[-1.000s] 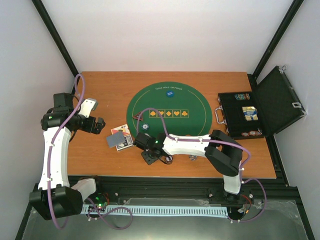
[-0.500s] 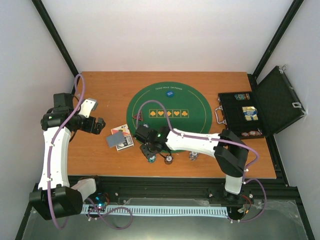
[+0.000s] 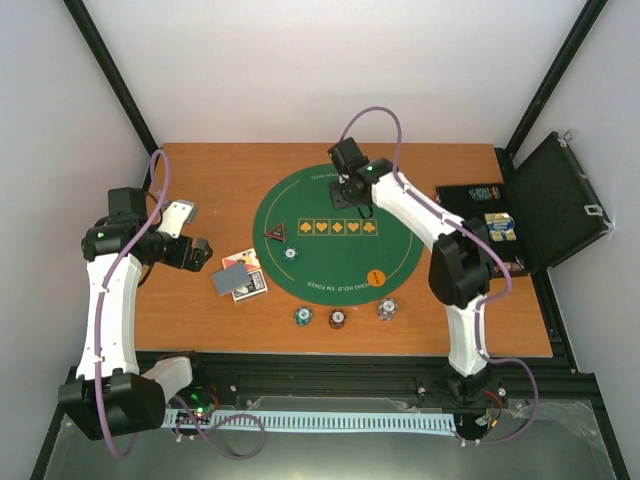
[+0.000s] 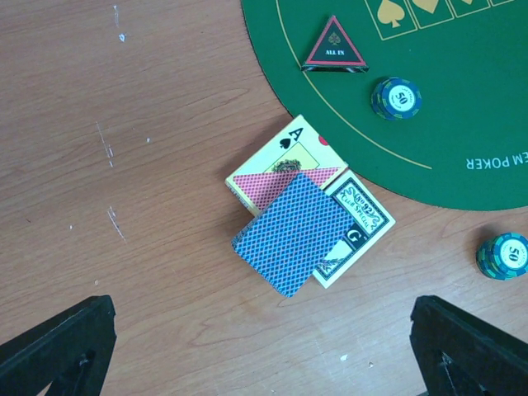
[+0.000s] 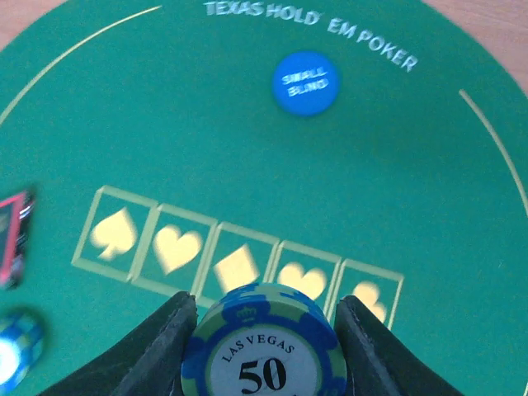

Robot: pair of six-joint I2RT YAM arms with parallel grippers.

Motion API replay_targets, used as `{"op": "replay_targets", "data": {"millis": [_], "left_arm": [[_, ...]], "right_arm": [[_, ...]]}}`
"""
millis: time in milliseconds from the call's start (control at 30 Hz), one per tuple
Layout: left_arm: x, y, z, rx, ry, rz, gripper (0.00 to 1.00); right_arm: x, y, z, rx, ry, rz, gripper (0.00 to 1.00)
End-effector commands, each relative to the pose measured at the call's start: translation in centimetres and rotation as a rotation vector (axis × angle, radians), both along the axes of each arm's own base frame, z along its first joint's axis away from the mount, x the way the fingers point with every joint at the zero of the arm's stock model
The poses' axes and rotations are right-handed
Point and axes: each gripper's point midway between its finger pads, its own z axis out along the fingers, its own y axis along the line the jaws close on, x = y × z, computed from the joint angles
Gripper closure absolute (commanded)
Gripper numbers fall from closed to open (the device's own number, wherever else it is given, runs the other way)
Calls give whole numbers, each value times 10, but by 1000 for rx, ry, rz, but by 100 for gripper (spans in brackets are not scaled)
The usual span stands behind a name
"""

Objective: Distribute texas hold em gaming equipment

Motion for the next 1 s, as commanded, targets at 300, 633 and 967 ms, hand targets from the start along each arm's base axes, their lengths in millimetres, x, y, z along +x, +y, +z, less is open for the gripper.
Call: {"op": "replay_targets", "data": {"millis": [300, 633, 967], "left_arm": [[13, -4, 14, -33, -20, -30, 0], [20, -5, 12, -44, -17, -38, 0], [22, -4, 8, -37, -18, -42, 0]], "right_arm": [[101, -49, -80, -49, 102, -93, 77], [121, -39, -109, -17, 112, -90, 76], [119, -29, -131, 28, 160, -91, 74]]}}
